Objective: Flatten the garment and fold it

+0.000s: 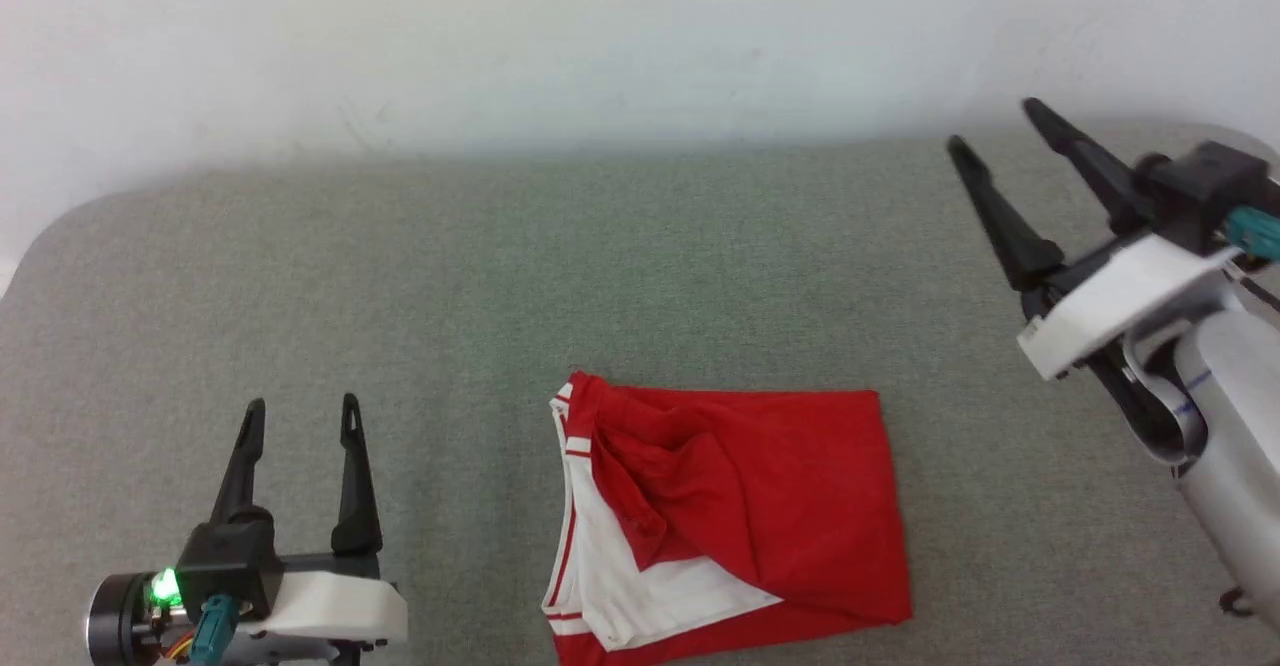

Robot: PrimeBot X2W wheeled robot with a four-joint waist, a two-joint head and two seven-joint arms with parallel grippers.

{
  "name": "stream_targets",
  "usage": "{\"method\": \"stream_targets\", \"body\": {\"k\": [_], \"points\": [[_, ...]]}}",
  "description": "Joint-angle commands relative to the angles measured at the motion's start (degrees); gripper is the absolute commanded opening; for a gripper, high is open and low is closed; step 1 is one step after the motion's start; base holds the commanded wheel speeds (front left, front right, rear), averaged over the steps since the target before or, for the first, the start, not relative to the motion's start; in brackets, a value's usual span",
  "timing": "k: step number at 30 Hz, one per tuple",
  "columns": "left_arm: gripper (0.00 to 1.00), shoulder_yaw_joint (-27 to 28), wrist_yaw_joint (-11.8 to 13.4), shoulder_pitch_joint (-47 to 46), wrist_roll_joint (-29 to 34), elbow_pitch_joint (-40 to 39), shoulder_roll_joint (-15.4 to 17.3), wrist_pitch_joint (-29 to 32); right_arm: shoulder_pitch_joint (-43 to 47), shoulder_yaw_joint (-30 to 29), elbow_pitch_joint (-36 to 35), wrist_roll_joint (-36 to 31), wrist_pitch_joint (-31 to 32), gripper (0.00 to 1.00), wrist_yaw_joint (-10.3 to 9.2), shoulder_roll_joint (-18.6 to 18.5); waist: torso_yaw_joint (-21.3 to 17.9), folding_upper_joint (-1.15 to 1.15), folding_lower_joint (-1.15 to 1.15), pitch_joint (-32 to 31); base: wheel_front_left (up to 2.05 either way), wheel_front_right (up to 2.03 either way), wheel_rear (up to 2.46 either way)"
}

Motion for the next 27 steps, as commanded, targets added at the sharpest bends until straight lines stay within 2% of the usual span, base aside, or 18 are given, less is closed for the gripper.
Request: {"method": "stream_targets", "body": {"k": [1, 3, 4, 7, 10, 16, 27], "points": [[1.00, 0.2, 0.2, 0.9, -0.2, -0.4, 0.3, -0.3, 3.3, -3.9, -0.9, -2.9, -0.5, 1.00, -0.04, 1.9, -0.9, 0.00, 0.01, -0.9, 0.00, 0.00, 0.00], [1.00, 0.3, 0.3, 1.2, -0.5, -0.9, 0.2, -0.3, 7.6, -10.8, -3.9, -6.7, -0.6, 1.00, -0.04, 4.4, -1.0, 0.00, 0.01, -1.1, 0.00, 0.00, 0.00], [1.00, 0.3, 0.3, 1.2, -0.5, -0.9, 0.2, -0.3, 7.6, -10.8, -3.9, -6.7, -0.6, 1.00, -0.04, 4.4, -1.0, 0.00, 0.01, -1.1, 0.00, 0.00, 0.00], [1.00, 0.6, 0.3, 1.4, -1.1, -1.2, -0.1, -0.3, 15.4, -18.9, -9.7, -11.8, -0.6, 1.00, -0.04, 8.6, -1.0, 0.00, 0.01, -1.5, 0.00, 0.00, 0.00], [1.00, 0.7, 0.3, 1.7, -1.1, -1.3, -0.2, -0.3, 22.9, -23.8, -14.9, -16.0, -0.6, 1.00, -0.04, 12.5, -0.9, 0.00, 0.01, -1.9, 0.00, 0.00, 0.00], [1.00, 0.8, 0.3, 2.5, -1.2, -1.3, -0.5, -0.3, 33.9, -27.5, -19.2, -19.2, -0.6, 1.00, -0.04, 17.9, -0.8, 0.00, 0.01, -2.5, 0.00, 0.00, 0.00], [1.00, 0.8, 0.3, 3.3, -0.8, -1.4, -0.8, -0.3, 39.5, -29.3, -21.7, -22.9, -0.6, 1.00, -0.04, 21.6, -0.5, 0.00, 0.01, -2.3, 0.00, 0.00, 0.00]]}}
